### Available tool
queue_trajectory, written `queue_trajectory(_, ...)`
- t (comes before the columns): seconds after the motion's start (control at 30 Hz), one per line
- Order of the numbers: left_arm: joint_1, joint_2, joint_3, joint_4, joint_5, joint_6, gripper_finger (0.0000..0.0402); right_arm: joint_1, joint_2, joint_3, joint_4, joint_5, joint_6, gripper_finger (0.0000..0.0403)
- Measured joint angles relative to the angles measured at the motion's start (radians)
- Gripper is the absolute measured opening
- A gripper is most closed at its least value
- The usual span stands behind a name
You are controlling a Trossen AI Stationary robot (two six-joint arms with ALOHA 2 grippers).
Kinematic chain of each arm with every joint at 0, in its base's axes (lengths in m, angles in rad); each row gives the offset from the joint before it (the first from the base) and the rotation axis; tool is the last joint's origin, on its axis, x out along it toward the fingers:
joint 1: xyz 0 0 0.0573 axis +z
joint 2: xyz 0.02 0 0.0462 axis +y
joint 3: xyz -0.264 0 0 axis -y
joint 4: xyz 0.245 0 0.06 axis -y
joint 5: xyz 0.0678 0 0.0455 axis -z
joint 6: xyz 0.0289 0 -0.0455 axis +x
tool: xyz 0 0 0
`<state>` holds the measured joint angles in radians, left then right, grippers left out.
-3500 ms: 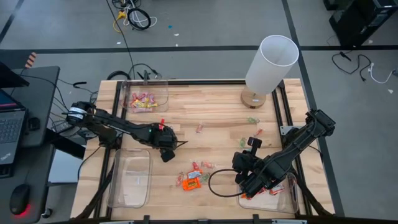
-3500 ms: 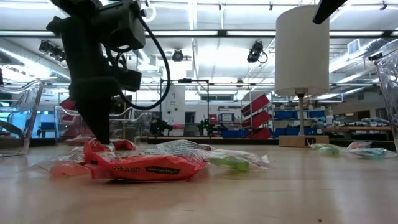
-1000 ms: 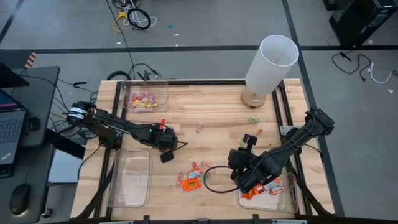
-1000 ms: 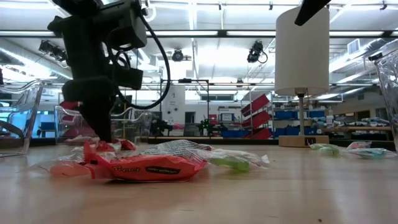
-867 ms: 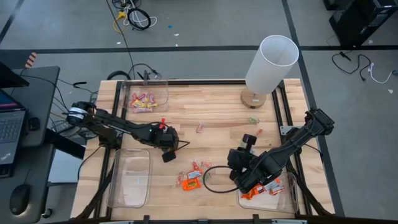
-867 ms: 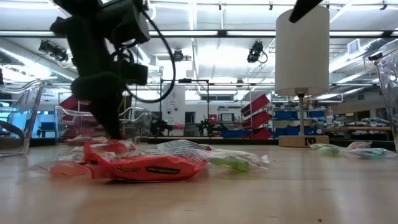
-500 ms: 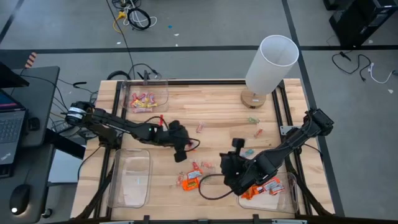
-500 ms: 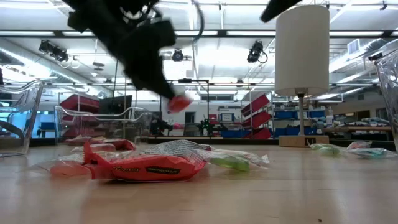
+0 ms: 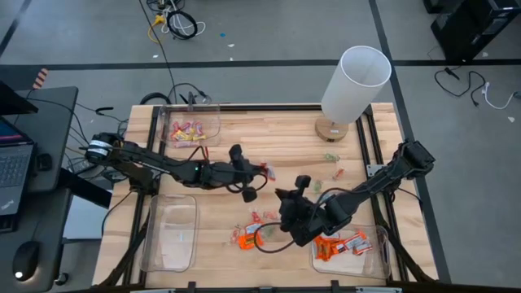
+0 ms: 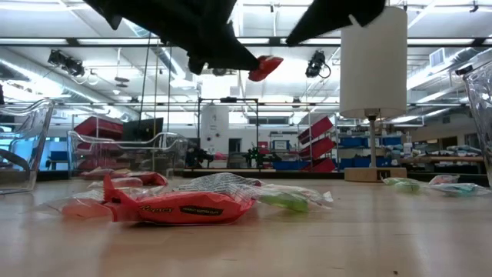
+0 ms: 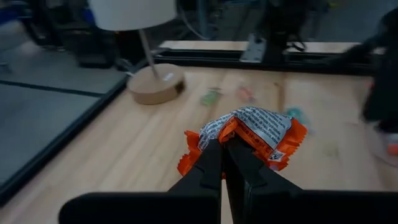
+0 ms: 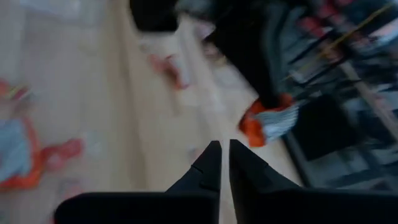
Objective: Sort candy
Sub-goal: Put the chocolate into the bottom right transparent bin
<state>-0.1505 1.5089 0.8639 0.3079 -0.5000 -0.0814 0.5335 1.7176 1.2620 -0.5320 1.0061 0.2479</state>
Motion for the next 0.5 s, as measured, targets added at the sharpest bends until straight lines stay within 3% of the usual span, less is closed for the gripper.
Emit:
queue_trajectory(0.17,0.0,0.0,0.0,-0.018,-0.057,-0.025,0.0006,0.002,-0.001,0.001,0.05,0.154,-0.094,0.0051)
queue_trajectory(0.5,0.0,0.0,0.0,0.037,-0.03,-0.027,0.0006,-0.073,-0.001,0.001,0.102,0.088,-0.192,0.0095)
